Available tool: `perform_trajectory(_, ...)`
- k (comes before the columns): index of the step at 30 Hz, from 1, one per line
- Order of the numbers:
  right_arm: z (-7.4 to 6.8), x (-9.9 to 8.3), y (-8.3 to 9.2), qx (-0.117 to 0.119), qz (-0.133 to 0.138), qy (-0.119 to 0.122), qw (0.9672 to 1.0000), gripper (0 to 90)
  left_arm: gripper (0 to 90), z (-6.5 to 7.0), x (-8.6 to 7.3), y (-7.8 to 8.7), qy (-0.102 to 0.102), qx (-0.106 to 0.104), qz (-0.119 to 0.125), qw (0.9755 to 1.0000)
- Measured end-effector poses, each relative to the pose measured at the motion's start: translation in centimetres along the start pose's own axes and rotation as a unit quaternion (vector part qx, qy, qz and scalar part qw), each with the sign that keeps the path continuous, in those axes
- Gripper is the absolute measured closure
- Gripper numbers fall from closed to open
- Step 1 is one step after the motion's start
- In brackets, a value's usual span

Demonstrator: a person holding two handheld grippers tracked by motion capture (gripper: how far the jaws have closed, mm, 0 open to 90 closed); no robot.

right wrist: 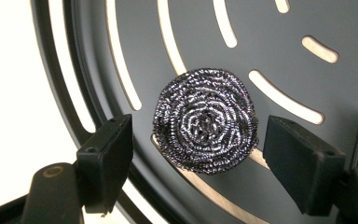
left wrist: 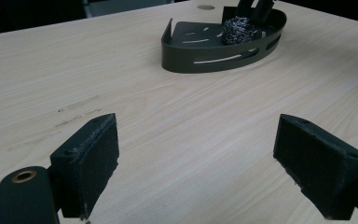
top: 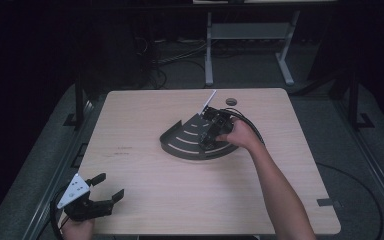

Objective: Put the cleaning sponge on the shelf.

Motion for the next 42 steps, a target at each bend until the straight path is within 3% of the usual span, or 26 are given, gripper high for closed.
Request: perform_trajectory(42,-3.0,-0.9,2.9,-0.005,0.016,0.019,0.9997,20.9,13.4,0.2,0.0,0.1,-0.002,0.0,0.001,1.0)
Point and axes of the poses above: each handheld gripper's, and its own axes: y roughly backward along the jaws, x roughly out of its top, z roughly to its right, the point moved 1 cm from there along -y, roughly forward along the jaws, and after that the axes turned 12 degrees about x, right-handed, at the moved point
